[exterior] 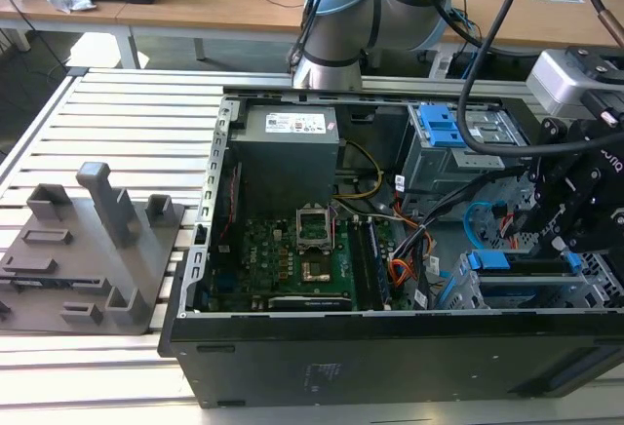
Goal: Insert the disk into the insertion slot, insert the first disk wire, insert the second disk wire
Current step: 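Insert the first disk wire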
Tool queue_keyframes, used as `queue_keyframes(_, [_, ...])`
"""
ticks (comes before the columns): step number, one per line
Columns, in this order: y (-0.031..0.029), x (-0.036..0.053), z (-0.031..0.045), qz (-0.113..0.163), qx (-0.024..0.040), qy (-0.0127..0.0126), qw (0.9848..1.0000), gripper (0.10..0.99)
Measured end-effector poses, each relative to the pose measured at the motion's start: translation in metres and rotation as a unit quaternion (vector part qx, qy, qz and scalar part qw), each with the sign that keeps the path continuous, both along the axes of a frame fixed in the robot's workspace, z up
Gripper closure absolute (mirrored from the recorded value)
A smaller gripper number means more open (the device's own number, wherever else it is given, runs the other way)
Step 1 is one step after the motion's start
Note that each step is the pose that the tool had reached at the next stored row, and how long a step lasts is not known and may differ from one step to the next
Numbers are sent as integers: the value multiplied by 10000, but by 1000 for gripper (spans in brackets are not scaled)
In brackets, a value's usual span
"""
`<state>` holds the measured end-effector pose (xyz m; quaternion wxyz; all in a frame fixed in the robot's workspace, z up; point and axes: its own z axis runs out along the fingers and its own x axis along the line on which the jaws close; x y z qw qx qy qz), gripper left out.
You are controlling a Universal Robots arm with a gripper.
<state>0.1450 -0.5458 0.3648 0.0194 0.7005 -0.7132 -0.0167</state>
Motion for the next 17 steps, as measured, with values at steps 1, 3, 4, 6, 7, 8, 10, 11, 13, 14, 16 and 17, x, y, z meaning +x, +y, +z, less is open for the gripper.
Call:
queue_keyframes(1, [0,2,1,1,0,0,10000,725])
queue_keyframes(3, [-1,34,1,0,0,0,10000,725])
queue_keyframes(4, [0,59,2,1,0,1,10000,725])
queue_keyframes(6, [0,75,46,0,0,1,10000,725])
queue_keyframes(7, [0,75,74,0,-1,1,10000,725])
queue_keyframes(8, [0,76,99,0,0,1,10000,725])
queue_keyframes(10, [1,76,130,0,0,1,10000,725])
queue_keyframes(11, [1,76,130,0,2,1,10000,725])
queue_keyframes(13, [1,76,133,0,1,1,10000,725])
queue_keyframes(14, [1,76,134,0,1,1,10000,725])
queue_keyframes(16, [1,76,136,0,0,1,10000,725])
queue_keyframes(17, [1,76,137,0,0,1,10000,725])
